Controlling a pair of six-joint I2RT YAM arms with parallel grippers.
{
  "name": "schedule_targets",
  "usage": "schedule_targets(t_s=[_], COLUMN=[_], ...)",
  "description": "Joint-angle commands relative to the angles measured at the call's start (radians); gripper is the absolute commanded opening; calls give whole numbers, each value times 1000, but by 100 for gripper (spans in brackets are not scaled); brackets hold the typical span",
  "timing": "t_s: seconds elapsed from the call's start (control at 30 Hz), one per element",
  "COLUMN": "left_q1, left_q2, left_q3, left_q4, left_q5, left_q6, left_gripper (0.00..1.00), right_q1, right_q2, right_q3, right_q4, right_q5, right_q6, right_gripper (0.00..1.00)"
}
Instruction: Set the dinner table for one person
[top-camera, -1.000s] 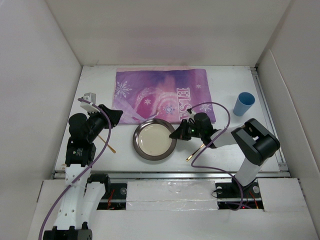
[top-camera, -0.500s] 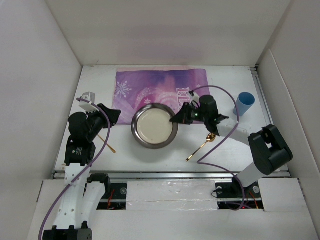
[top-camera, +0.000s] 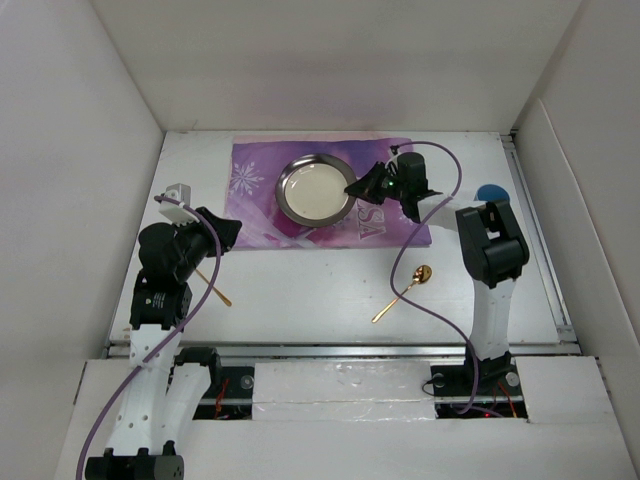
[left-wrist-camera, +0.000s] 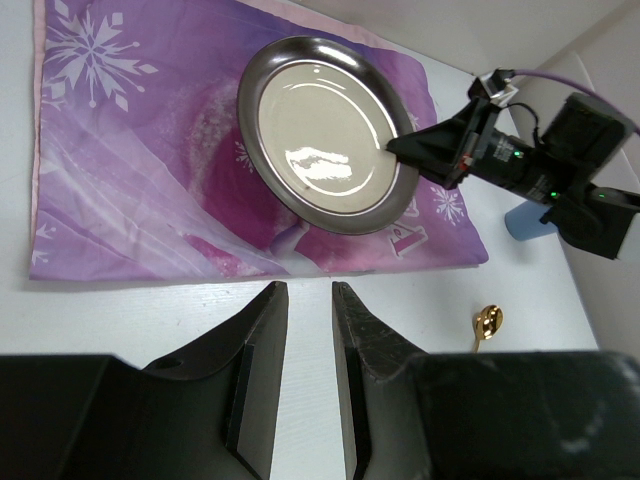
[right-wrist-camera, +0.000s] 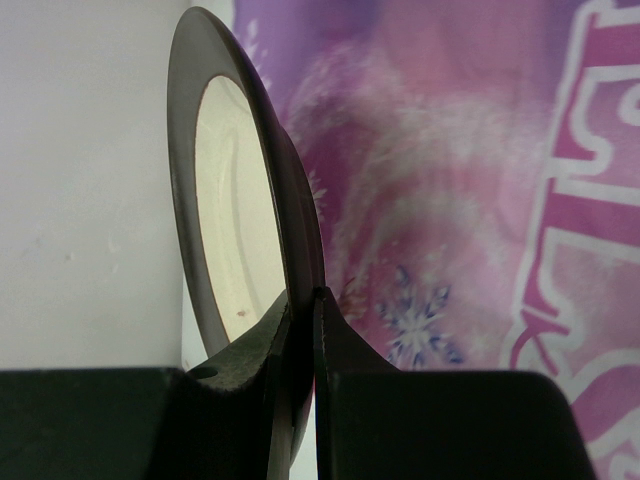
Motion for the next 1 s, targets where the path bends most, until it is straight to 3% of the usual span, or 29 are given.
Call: schedule_targets(t_s=[0.0, 0.13, 0.57, 0.63, 0.67, 0.7, 0.83, 0.97], left_q1=[-3, -3, -3, -3, -3, -3, 6, 28], left_q2=[5, 8, 10, 11, 11, 7, 16, 8], left_q3=[39, 36, 25, 28, 28, 24, 25, 12], left_q4=[30, 31, 36, 33, 30, 31, 11, -7], left_q5=[2, 8, 2, -9, -9, -23, -72, -141], left_q6=[14, 13, 5, 5, 5, -1, -12, -43], left_gripper=[22, 22, 22, 22, 22, 22, 22, 21], right_q1=[-2, -2, -2, 7, 7, 18, 18, 27], right_q2=[26, 115, 185, 166, 159, 147, 99, 38], right_q3=[118, 187, 198, 178, 172, 163, 101, 42], right_q4=[193, 208, 178, 155, 155, 127, 118, 101], right_q5=[-66, -49, 20, 30, 41, 52, 87, 113], right_q6=[145, 186, 209, 176, 176, 165, 130, 99], right_gripper=[0, 0, 2, 24, 24, 32, 45, 54])
